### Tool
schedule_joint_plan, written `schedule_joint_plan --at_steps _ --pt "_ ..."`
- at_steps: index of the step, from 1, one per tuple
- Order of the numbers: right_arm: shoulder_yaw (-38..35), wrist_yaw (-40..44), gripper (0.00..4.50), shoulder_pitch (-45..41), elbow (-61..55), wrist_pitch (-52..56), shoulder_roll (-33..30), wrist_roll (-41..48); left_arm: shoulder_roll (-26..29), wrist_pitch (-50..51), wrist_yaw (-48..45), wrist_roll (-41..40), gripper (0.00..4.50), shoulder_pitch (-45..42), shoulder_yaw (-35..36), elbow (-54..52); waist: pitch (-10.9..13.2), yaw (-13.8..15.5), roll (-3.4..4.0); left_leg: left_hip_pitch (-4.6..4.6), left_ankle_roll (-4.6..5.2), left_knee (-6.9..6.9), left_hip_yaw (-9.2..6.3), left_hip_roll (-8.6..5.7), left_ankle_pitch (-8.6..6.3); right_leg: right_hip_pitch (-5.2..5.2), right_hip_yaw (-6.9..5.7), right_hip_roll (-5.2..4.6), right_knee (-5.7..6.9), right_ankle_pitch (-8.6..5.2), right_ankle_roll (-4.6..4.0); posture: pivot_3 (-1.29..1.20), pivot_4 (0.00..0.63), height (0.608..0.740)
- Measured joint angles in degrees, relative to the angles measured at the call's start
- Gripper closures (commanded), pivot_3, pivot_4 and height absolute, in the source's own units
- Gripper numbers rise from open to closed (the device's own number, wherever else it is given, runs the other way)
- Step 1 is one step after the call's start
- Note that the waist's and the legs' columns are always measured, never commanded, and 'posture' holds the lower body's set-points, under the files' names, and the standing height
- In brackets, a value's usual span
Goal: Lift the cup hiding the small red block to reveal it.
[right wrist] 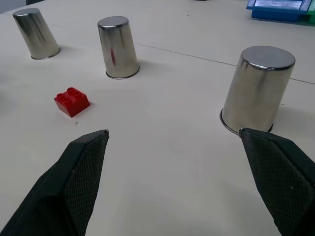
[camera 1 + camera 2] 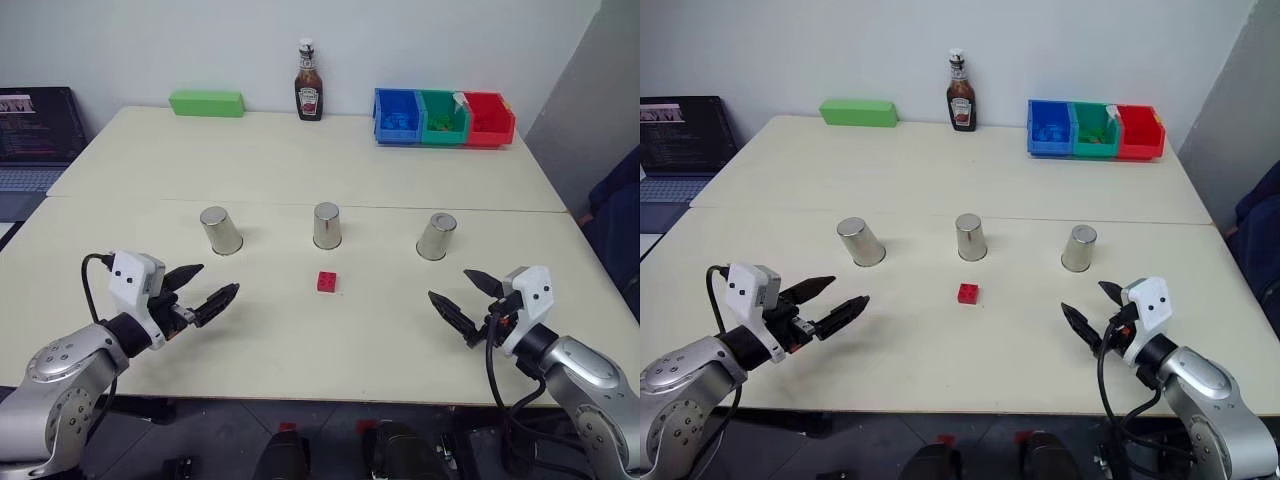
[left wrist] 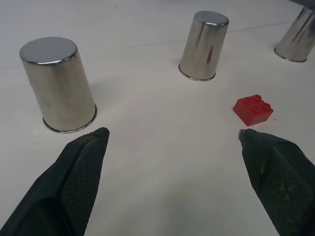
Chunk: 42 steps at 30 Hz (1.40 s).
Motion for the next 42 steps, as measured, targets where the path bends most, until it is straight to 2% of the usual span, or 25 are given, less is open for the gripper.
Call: schedule_joint_plan --at_steps 42 --pt "0.98 -1.64 0.00 -0.16 -0.56 0.11 0.02 0.00 0.72 -2.01 -2.82 1.59 0.03 -2.49 -1.03 3.20 0.00 0.00 0.00 0.00 0.00 0.00 0.00 0.00 0.00 0.00 0.00 0.00 0.02 0.00 0.00 0.00 0.150 0.740"
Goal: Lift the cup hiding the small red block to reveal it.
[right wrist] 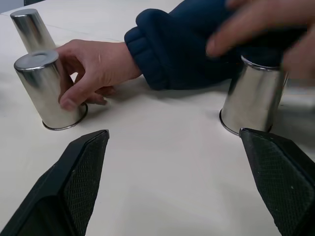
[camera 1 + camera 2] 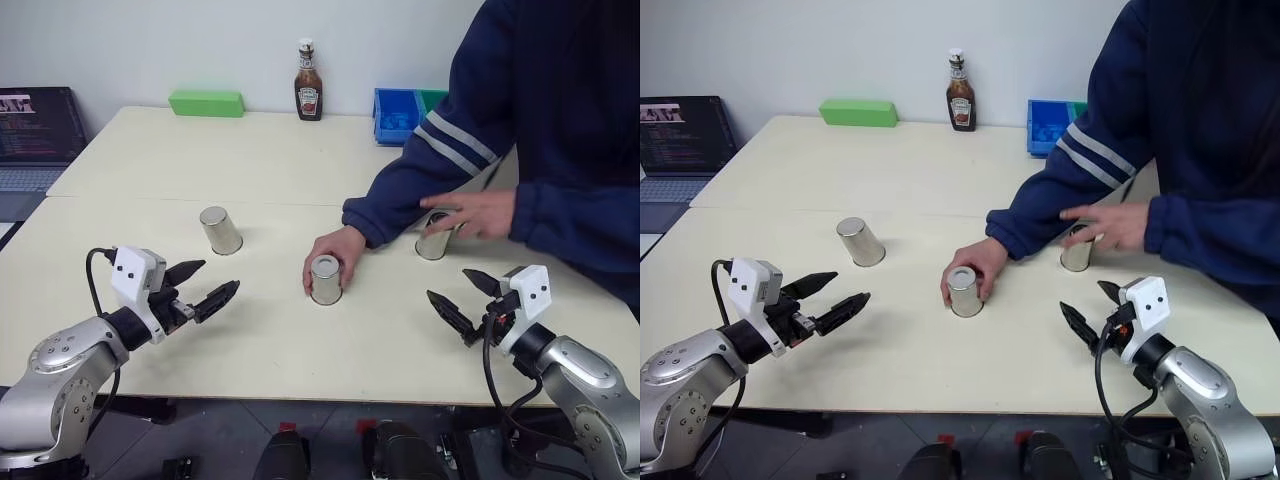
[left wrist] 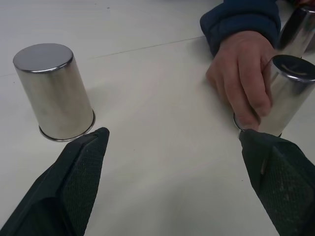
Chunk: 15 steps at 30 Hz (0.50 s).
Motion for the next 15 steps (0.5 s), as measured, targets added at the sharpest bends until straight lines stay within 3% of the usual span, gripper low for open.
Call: schedule_joint_plan --at_steps 15 --pt "0.04 -0.03 0.00 -0.25 0.00 0.00 -0.02 0.00 0.00 -0.74 -1.04 0.95 0.03 -1.58 -0.13 1.74 0.00 0.00 0.00 0.00 0.00 0.00 0.00 0.00 0.00 0.00 0.00 0.00 0.01 0.00 0.00 0.00 0.150 0.740"
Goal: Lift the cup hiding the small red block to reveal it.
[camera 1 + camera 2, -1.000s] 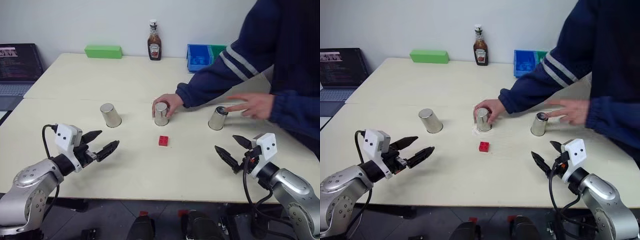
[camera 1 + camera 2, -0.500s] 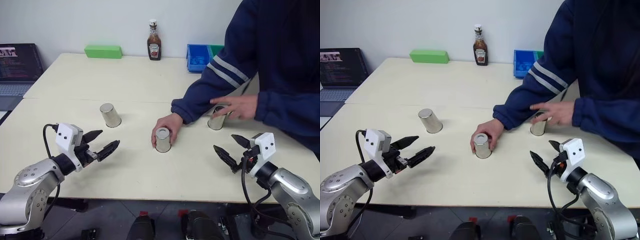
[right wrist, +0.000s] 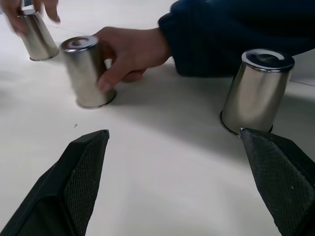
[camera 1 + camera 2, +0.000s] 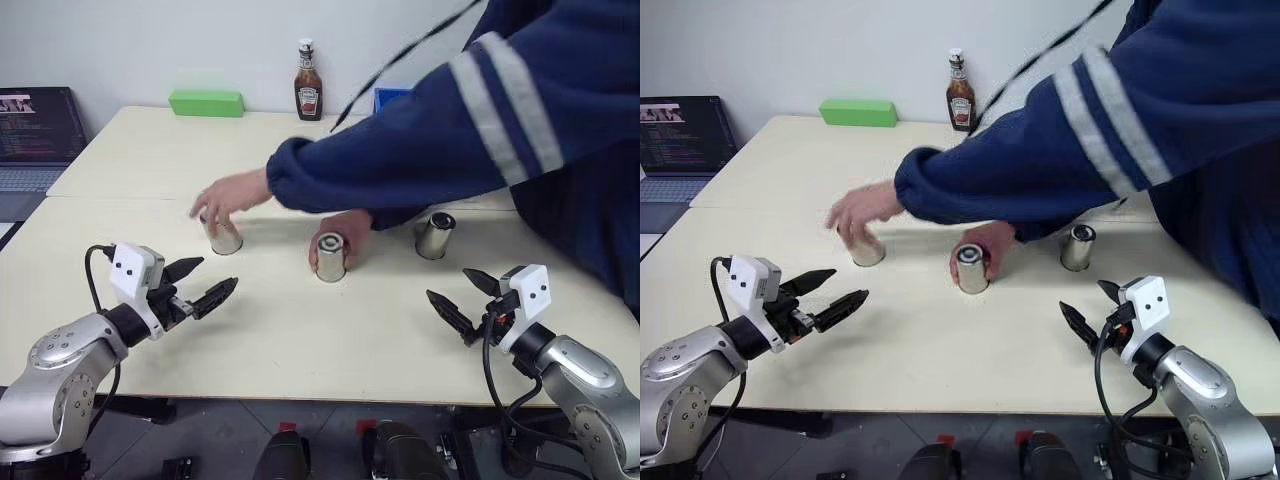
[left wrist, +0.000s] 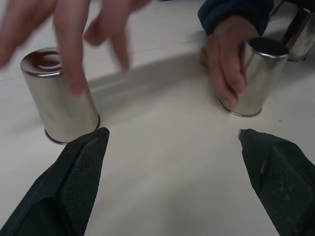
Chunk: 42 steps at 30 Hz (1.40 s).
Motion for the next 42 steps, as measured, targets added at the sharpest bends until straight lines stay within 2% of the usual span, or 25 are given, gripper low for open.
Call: schedule_joint_plan --at_steps 23,36,42 --pt "0.01 0.02 0.00 -0.63 0.00 0.00 0.00 0.00 0.00 -0.06 0.07 0.99 0.03 -1.14 -1.01 0.23 0.00 0.00 0.00 0.00 0.00 0.00 -0.01 0.00 0.00 0.00 0.00 0.00 0.01 0.00 0.00 0.00 0.150 0.740" --pt "0.09 1.58 0.00 -0.38 0.02 0.00 -0.36 0.09 -1.63 -0.11 5.07 1.98 0.03 4.74 1.52 -2.11 0.00 0.01 0.00 0.00 0.00 0.01 0.00 0.00 0.00 0.00 0.00 -0.03 0.01 0.00 0.00 0.00 0.150 0.740" --pt "0.12 2.52 0.00 -1.09 0.25 0.00 -0.36 0.09 -1.77 -0.11 6.25 1.98 0.03 4.83 1.83 -2.83 0.00 0.01 0.00 0.02 0.00 0.03 -0.01 -0.01 0.00 0.02 -0.02 -0.03 0.03 0.00 0.00 0.00 0.150 0.740"
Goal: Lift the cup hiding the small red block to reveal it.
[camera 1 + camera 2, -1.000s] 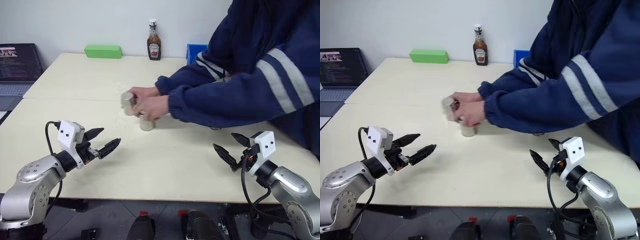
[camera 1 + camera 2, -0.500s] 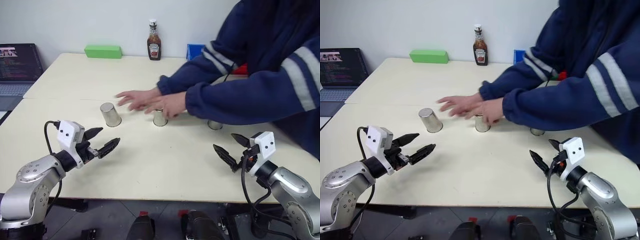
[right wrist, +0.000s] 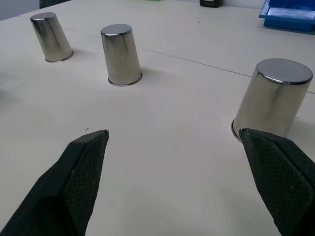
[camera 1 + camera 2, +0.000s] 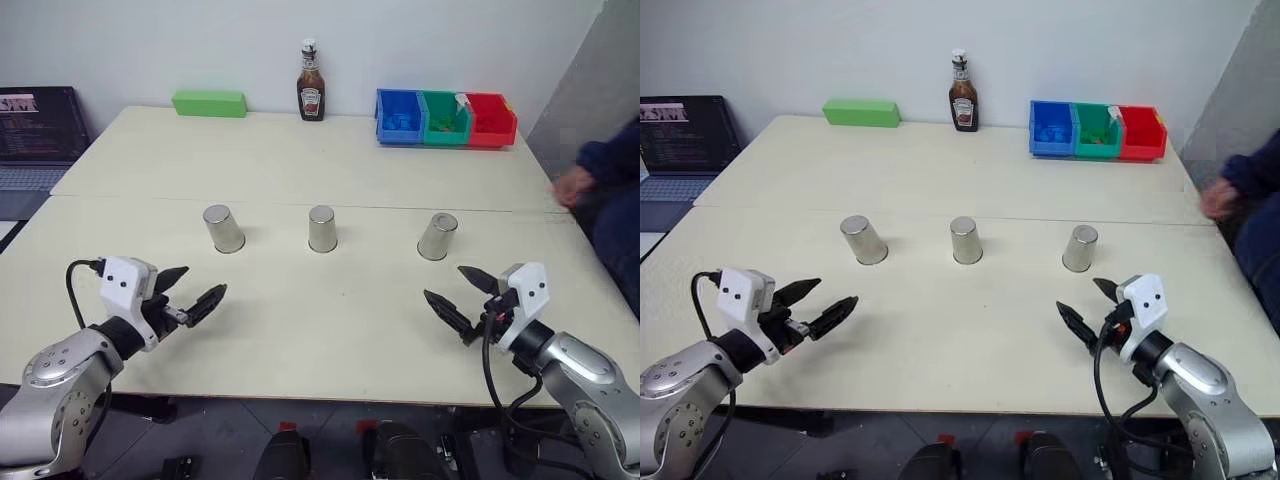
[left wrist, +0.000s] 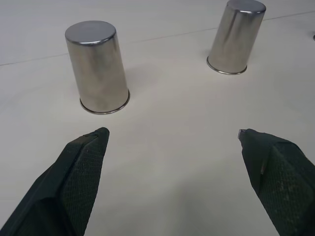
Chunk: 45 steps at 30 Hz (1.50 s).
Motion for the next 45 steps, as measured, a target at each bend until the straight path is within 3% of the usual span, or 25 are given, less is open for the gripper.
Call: schedule_joint_plan --at_steps 11,18,28,45 --pt "0.97 1.34 0.00 -0.17 -0.06 0.00 -0.01 0.13 -0.98 -2.37 1.88 1.72 0.03 -1.81 -0.06 1.31 0.00 0.03 0.00 0.00 0.00 0.01 -0.02 -0.01 0.00 0.01 -0.02 0.00 0.02 0.00 0.00 0.00 0.150 0.740" --pt "2.43 7.59 0.00 -3.17 -3.75 2.71 -2.52 8.71 -5.14 -6.56 6.48 6.54 0.03 -8.20 -3.52 7.93 -0.01 0.07 -0.02 0.00 0.00 0.04 -0.01 -0.04 0.00 0.06 -0.01 0.00 -0.02 0.04 0.06 0.00 0.150 0.740" --pt "3.90 8.81 0.00 -9.55 -7.42 6.33 -4.55 15.92 -11.94 -14.43 13.01 12.11 0.03 -18.86 -7.00 21.18 -0.05 0.14 -0.09 -0.04 0.01 0.05 -0.04 -0.04 0.00 0.07 -0.02 -0.02 -0.05 0.06 0.06 0.00 0.150 0.740" --pt "3.19 7.60 0.00 -8.66 -6.62 7.13 -4.73 16.30 -12.95 -26.83 13.66 17.05 0.03 -33.59 -9.52 47.11 -0.06 0.19 -0.12 -0.06 0.00 0.09 -0.06 -0.08 0.00 0.08 -0.08 -0.06 -0.03 0.11 0.05 0.00 0.150 0.740"
